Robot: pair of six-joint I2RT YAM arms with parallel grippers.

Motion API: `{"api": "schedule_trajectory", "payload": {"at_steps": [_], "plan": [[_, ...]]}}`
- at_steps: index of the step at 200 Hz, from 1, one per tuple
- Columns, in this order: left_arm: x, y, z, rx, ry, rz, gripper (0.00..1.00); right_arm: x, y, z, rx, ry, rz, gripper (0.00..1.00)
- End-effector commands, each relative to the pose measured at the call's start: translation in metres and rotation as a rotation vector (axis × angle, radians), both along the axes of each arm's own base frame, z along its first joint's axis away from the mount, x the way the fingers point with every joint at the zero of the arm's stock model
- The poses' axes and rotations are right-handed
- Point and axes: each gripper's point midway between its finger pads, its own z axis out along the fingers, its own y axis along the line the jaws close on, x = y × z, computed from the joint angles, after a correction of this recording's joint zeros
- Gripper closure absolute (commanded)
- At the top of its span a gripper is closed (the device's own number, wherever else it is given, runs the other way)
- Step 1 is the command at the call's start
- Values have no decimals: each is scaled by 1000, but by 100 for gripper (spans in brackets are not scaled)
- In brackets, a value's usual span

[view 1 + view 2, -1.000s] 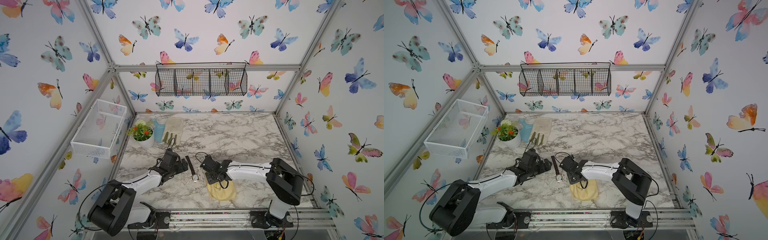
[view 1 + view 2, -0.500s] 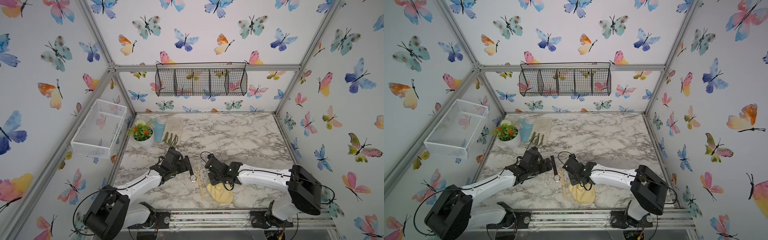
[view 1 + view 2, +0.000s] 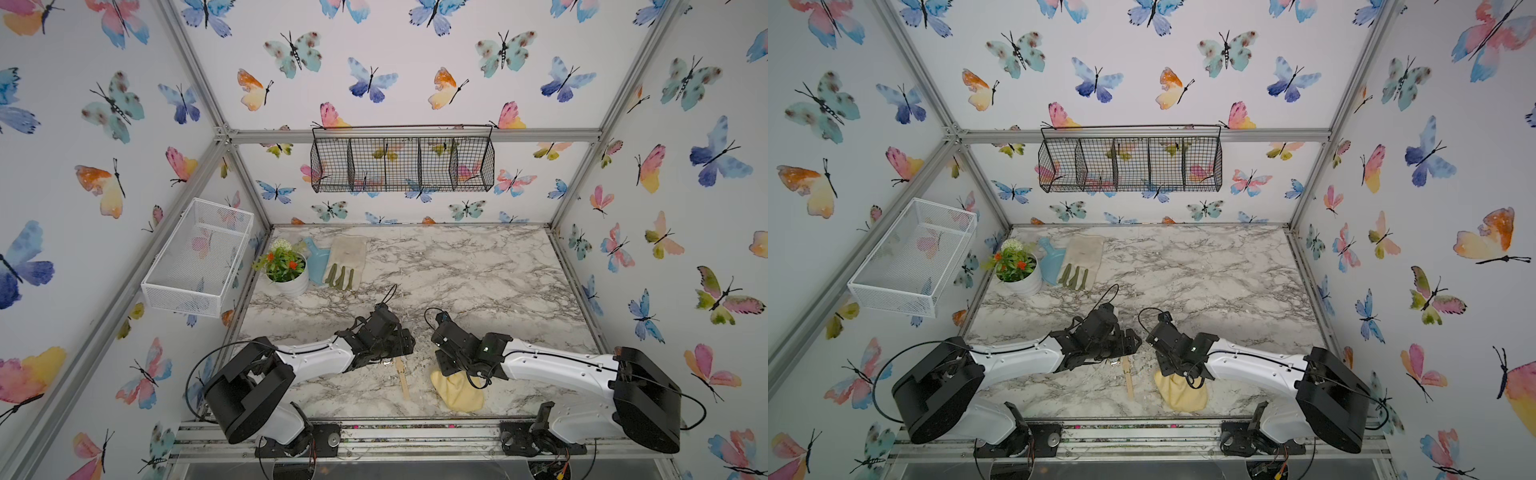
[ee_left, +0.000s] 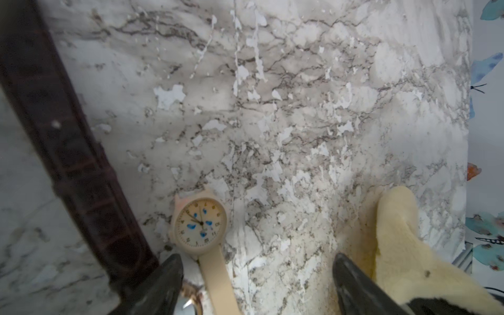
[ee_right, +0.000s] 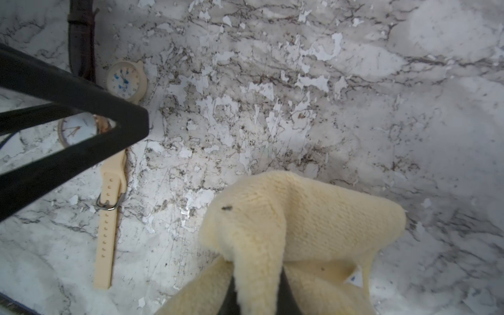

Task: Wipe the watch dial
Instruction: Move the watch to the center of the board.

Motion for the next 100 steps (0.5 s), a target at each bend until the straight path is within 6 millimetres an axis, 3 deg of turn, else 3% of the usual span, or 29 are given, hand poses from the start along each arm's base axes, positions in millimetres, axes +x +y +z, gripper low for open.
{"api": "schedule_trajectory", "payload": {"at_steps": [1, 40, 100], "plan": [[0, -3, -8, -3, 10, 1, 14, -1, 0, -2, 10, -1, -1, 98], [-8, 18, -17, 93, 21, 5, 16, 0, 1, -4, 6, -4, 6, 98], [-16, 80, -28, 242, 21, 46, 17, 0, 7, -10, 20, 5, 18, 98]]}}
